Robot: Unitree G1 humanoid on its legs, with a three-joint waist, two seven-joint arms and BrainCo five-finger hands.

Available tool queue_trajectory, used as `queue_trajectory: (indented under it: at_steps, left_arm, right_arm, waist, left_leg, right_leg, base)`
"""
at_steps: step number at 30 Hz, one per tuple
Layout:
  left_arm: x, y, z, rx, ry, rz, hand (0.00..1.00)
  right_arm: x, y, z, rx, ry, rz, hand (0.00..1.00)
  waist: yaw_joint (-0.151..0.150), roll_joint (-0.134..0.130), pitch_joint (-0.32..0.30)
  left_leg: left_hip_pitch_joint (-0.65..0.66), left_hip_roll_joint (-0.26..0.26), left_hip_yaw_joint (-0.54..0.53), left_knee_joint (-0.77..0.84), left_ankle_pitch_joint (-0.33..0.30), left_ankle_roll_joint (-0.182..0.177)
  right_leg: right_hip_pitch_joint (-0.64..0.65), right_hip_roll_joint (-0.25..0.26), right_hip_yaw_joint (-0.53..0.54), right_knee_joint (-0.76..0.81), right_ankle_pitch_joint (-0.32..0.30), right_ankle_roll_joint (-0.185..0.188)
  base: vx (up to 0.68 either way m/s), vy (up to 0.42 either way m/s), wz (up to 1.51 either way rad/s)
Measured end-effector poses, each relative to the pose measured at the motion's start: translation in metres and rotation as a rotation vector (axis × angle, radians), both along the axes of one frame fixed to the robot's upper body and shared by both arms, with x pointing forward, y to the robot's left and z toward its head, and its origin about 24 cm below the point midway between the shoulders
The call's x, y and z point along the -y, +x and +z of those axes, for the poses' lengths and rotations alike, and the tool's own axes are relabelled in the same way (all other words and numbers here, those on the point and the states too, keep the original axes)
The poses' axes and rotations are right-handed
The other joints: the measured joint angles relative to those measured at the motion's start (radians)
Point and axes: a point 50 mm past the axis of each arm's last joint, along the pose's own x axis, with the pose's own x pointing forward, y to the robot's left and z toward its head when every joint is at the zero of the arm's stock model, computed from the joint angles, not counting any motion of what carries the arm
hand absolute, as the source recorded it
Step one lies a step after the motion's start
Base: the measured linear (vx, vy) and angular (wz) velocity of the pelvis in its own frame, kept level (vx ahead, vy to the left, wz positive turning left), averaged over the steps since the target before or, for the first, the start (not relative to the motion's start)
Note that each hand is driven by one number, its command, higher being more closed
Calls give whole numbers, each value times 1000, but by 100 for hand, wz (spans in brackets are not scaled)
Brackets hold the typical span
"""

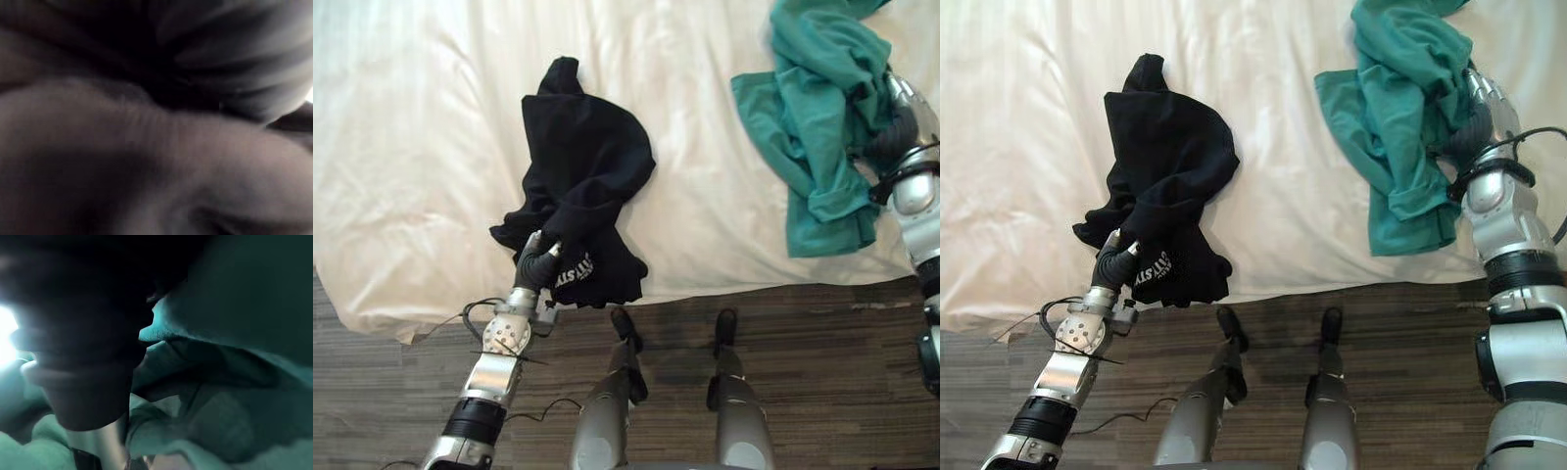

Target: Tidy the bed and pick cloth on bed and put in laundry

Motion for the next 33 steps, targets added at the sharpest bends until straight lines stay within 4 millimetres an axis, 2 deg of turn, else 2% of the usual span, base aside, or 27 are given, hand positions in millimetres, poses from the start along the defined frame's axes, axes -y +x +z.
queue_trajectory:
  at_steps: [4, 6, 8, 9, 12, 14, 15, 17, 18, 19, 20, 22, 25, 26, 28, 29, 30, 31, 32, 33]
  left_arm:
    - [3, -4, 0, 1, -19, -19, 100]
    - [4, -4, 0, 2, -21, -24, 100]
    - [10, -5, -1, -5, -30, -43, 100]
    - [11, -5, -2, -6, -36, -45, 100]
    - [20, -5, -9, -35, -79, -51, 100]
    - [25, -5, -21, -94, -85, -63, 100]
    - [25, -5, -22, -102, -84, -64, 100]
    - [22, -5, -30, -137, -82, -49, 100]
    - [21, -5, -32, -146, -83, -42, 100]
    - [17, -6, -37, -172, -87, -20, 100]
    - [16, -6, -39, -184, -86, -13, 100]
    - [10, -11, -53, -249, -83, 19, 100]
    - [13, -13, -64, -304, -93, 34, 100]
    - [15, -15, -71, -342, -116, 55, 100]
    - [19, -19, -80, -380, -138, 80, 100]
    - [23, -23, -86, -411, -136, 96, 100]
    - [23, -24, -87, -415, -135, 99, 100]
    - [30, -27, -92, -441, -126, 100, 100]
    - [30, -33, -99, -468, -120, 117, 100]
    - [32, -36, -103, -484, -127, 122, 100]
  right_arm:
    - [9, 0, 18, -28, -53, -43, 100]
    - [9, 1, 20, -35, -51, -45, 100]
    - [13, 0, 20, -42, -42, -54, 100]
    - [13, -1, 19, -42, -37, -56, 100]
    - [14, -1, -6, -48, 83, -38, 100]
    - [9, -4, -48, -37, 303, 18, 100]
    - [6, -5, -57, -36, 345, 32, 100]
    - [-12, -12, -102, -16, 588, 115, 100]
    - [-18, -13, -113, -14, 644, 136, 100]
    - [-34, -21, -143, -20, 776, 166, 100]
    - [-41, -25, -158, -31, 830, 172, 100]
    - [-75, -49, -217, -102, 1042, 179, 100]
    - [-99, -72, -258, -184, 1168, 140, 100]
    - [-110, -84, -275, -228, 1214, 116, 100]
    - [-121, -97, -291, -282, 1242, 102, 100]
    - [-126, -110, -303, -329, 1252, 91, 100]
    - [-126, -112, -304, -334, 1254, 90, 100]
    - [-127, -132, -318, -382, 1264, 52, 100]
    - [-129, -154, -333, -438, 1283, 6, 100]
    - [-130, -161, -337, -450, 1298, -9, 100]
  waist:
    - [11, 9, 4]
    - [14, 10, 4]
    - [29, 9, 4]
    - [30, 9, 4]
    - [34, 8, 4]
    - [30, -3, 1]
    - [28, -5, 1]
    - [10, -32, -12]
    - [4, -40, -16]
    - [3, -69, -34]
    - [1, -84, -42]
    - [1, -144, -82]
    - [-7, -183, -108]
    - [-12, -194, -114]
    - [-13, -206, -124]
    - [-23, -213, -129]
    - [-25, -211, -129]
    - [-39, -210, -134]
    - [-52, -218, -142]
    - [-59, -213, -140]
  left_leg:
    - [-17, -1, -2, 0, 0, 0]
    - [-18, -1, -3, 0, 0, 0]
    - [-16, 0, -2, 0, 0, 0]
    - [-15, 0, -2, 0, 0, 0]
    - [12, 1, -9, 0, 0, 0]
    - [50, 1, -23, 0, -1, -2]
    - [56, 1, -28, 0, -2, -2]
    - [75, 3, -44, 0, -8, -10]
    - [81, 4, -48, 0, -8, -10]
    - [99, 9, -46, 0, -11, -15]
    - [108, 12, -46, 0, -14, -18]
    - [152, 15, -49, 0, -23, -29]
    - [202, 7, -67, 0, -35, -32]
    - [237, -1, -85, 0, -50, -36]
    - [265, -5, -96, 0, -65, -35]
    - [275, -4, -133, 0, -73, -39]
    - [276, -3, -139, 0, -73, -39]
    - [284, -5, -207, 1, -74, -35]
    - [285, -2, -279, 8, -60, -33]
    - [281, -3, -310, 8, -56, -35]
  right_leg:
    - [-16, -3, -1, 1, 0, 1]
    - [-16, -3, -2, 1, 0, 1]
    - [-15, -3, -2, 1, 0, 1]
    - [-14, -3, -3, 1, 0, 1]
    - [21, -1, -19, -1, -1, 1]
    - [66, 0, -30, 1, -14, -3]
    - [74, 1, -34, 1, -16, -4]
    - [102, 7, -51, 2, -33, -2]
    - [111, 8, -52, 3, -37, -4]
    - [123, 9, -52, 8, -47, -7]
    - [132, 9, -52, 11, -53, -6]
    - [178, 10, -60, 15, -73, -6]
    - [242, 11, -96, 17, -99, -3]
    - [283, 2, -110, 38, -126, -1]
    - [281, -14, -105, 123, -173, 2]
    - [280, -20, -69, 201, -208, -12]
    - [279, -19, -59, 211, -211, -14]
    - [267, 3, 81, 309, -241, -57]
    - [229, 43, 238, 416, -313, -100]
    - [229, 65, 309, 439, -344, -86]
  base:
    - [0, 3, 1]
    - [0, 0, 0]
    - [0, 0, 0]
    - [0, 0, 0]
    - [24, 2, 12]
    - [48, -9, 15]
    - [42, -25, 16]
    - [23, -27, 16]
    - [25, -26, 6]
    - [31, -22, 1]
    - [59, -36, -1]
    - [80, -29, 7]
    - [113, -17, 30]
    - [98, 17, 44]
    - [101, 45, 36]
    - [92, 25, 37]
    - [103, 36, 91]
    - [196, 29, 129]
    - [189, 32, 156]
    - [213, -97, 168]
